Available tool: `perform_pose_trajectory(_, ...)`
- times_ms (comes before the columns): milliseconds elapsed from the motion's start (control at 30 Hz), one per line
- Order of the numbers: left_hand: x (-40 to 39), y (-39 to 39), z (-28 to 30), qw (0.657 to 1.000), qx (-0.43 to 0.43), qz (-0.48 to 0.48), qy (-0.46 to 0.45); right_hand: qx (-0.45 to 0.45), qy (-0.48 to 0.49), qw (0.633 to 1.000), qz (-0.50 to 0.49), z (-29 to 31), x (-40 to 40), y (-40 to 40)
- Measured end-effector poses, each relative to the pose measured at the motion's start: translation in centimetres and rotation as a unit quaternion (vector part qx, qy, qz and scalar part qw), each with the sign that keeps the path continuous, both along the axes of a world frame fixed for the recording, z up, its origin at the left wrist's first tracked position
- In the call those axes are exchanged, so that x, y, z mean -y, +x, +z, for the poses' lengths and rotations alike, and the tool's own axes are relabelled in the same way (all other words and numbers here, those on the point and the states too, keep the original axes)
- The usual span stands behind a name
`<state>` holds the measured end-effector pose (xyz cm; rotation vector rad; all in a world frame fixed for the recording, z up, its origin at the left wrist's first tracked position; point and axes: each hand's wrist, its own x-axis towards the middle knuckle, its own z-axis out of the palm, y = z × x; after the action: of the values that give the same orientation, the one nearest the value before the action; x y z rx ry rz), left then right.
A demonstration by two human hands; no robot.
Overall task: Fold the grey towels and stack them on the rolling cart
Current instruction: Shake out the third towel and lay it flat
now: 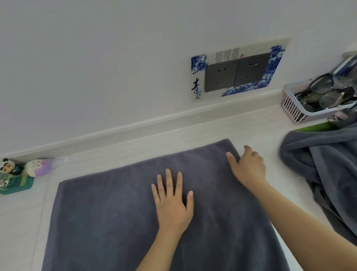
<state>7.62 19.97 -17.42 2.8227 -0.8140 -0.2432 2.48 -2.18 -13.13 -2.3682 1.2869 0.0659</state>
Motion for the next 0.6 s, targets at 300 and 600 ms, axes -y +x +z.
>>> perform_pose_trajectory(300, 1.5, -0.2, -0.9, 0.997, 0.002, 0.011, 0.082, -0.052, -0.102, 0.956, 0.27, -4.4, 0.2, -1.8)
perform_pose_trajectory(600, 0.8, -4.4, 0.5, 0.998, -0.01, -0.01, 0.065, 0.019, -0.111, 0.927, 0.357, -3.7, -7.1, -9.0)
